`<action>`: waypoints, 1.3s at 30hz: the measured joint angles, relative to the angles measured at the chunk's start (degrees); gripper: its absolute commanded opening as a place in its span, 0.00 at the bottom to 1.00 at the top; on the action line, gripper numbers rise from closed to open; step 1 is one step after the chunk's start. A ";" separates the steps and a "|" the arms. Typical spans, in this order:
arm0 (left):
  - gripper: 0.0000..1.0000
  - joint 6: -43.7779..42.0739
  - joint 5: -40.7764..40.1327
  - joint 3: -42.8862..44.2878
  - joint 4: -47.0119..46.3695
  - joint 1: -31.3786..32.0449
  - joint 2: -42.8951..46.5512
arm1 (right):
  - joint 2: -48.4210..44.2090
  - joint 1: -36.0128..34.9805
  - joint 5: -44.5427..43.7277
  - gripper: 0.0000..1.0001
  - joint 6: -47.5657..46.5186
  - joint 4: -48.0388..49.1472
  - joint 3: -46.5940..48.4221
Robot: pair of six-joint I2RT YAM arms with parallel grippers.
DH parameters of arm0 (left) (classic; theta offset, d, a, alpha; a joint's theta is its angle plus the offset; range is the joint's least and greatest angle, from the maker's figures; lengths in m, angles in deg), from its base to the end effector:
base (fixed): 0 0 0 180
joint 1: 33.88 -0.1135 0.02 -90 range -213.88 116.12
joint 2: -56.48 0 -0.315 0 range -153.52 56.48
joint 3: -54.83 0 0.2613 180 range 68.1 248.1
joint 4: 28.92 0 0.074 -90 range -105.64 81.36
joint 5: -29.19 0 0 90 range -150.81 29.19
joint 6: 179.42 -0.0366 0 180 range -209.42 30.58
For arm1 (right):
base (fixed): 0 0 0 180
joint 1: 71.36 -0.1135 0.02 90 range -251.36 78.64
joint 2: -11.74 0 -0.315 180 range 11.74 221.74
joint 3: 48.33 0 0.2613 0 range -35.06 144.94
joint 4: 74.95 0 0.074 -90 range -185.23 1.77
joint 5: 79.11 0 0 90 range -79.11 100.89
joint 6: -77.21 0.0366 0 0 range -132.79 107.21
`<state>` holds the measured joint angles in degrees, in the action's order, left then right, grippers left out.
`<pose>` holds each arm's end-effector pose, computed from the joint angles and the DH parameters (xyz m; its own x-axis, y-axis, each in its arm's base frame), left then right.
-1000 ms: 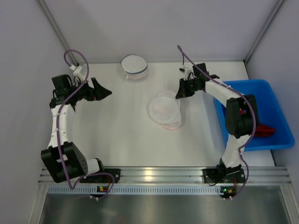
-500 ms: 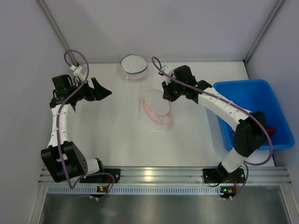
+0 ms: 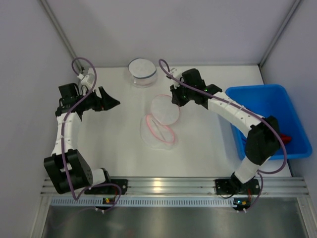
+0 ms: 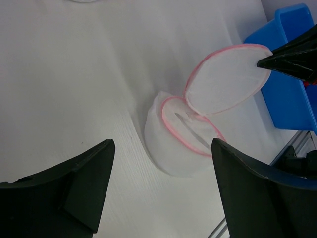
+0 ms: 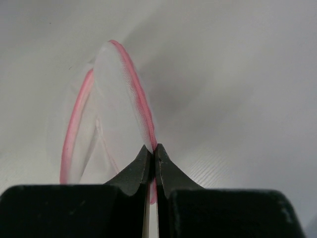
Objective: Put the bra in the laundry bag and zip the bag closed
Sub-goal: Open the laundry bag at the center of the board, then pick up the laundry bag at the center of the board.
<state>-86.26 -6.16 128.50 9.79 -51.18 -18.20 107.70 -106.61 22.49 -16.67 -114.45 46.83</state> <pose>0.2678 0.0522 0.3519 -0.6327 -0.2305 -0.7393 0.3927 0.7274 -0.5628 0.3206 0.2356 0.3521 -0.4803 -0.4206 -0.7697 -0.7248 0.6846 0.0781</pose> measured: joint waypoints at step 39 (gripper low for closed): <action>0.41 23.10 -15.61 -4.83 -14.34 32.79 -24.09 | -3.50 17.88 15.87 0.00 33.77 13.38 -15.19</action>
<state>-63.16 -21.76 123.67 -4.55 -18.40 -42.28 104.21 -88.73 38.36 17.09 -101.07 31.64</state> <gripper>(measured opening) 0.412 0.017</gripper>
